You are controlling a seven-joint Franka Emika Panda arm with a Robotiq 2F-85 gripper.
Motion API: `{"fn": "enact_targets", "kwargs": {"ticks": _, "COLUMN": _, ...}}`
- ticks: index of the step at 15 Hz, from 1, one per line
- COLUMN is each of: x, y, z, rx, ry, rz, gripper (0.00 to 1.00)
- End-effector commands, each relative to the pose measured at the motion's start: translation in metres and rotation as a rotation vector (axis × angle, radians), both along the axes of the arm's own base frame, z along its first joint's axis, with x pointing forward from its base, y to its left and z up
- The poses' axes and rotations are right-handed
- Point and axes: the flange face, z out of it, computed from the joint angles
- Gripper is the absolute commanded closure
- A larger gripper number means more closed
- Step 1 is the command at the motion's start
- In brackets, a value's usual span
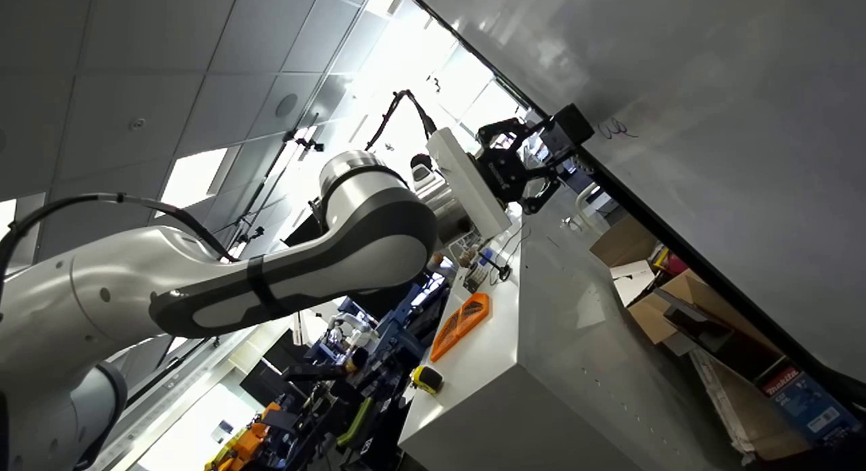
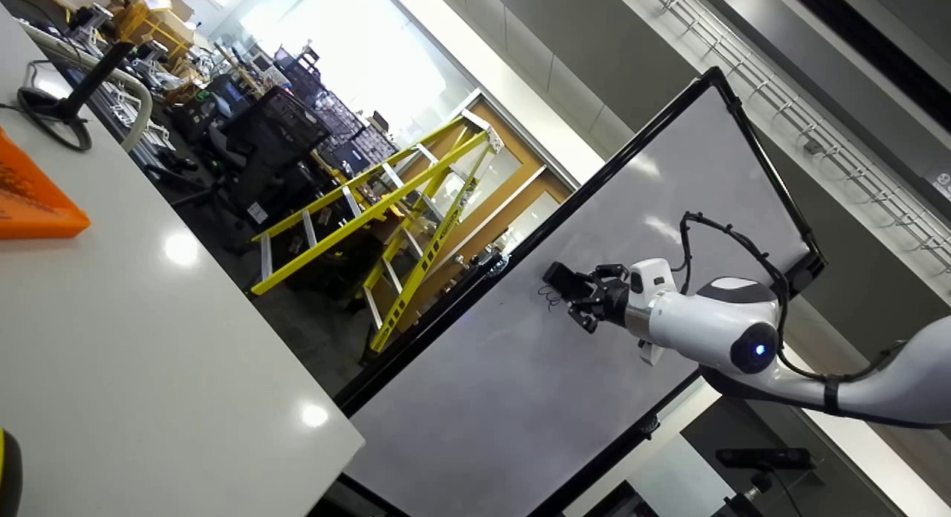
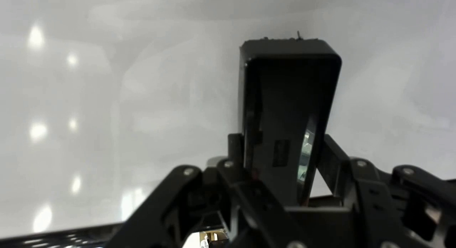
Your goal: Use the eraser to clean the whiteboard
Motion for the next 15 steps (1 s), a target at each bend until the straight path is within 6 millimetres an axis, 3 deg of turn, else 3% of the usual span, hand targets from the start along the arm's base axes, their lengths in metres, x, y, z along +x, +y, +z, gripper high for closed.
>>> {"fn": "enact_targets", "kwargs": {"ticks": 1, "x": 0.007, "y": -0.012, "z": 0.005, "rx": 0.009, "ry": -0.008, "rz": 0.009, "gripper": 0.7}}
{"fn": "enact_targets", "kwargs": {"ticks": 2, "x": 0.002, "y": -0.004, "z": 0.001, "rx": 0.0, "ry": -0.008, "rz": -0.001, "gripper": 0.45}}
{"fn": "enact_targets", "kwargs": {"ticks": 5, "x": 0.003, "y": -0.008, "z": -0.001, "rx": 0.001, "ry": -0.006, "rz": -0.008, "gripper": 0.45}}
{"fn": "enact_targets", "kwargs": {"ticks": 6, "x": 0.004, "y": -0.008, "z": -0.001, "rx": 0.001, "ry": -0.006, "rz": -0.008, "gripper": 0.7}}
{"fn": "enact_targets", "kwargs": {"ticks": 15, "x": 0.021, "y": -0.004, "z": 0.004, "rx": 0.033, "ry": -0.104, "rz": 0.028, "gripper": 0.7}}
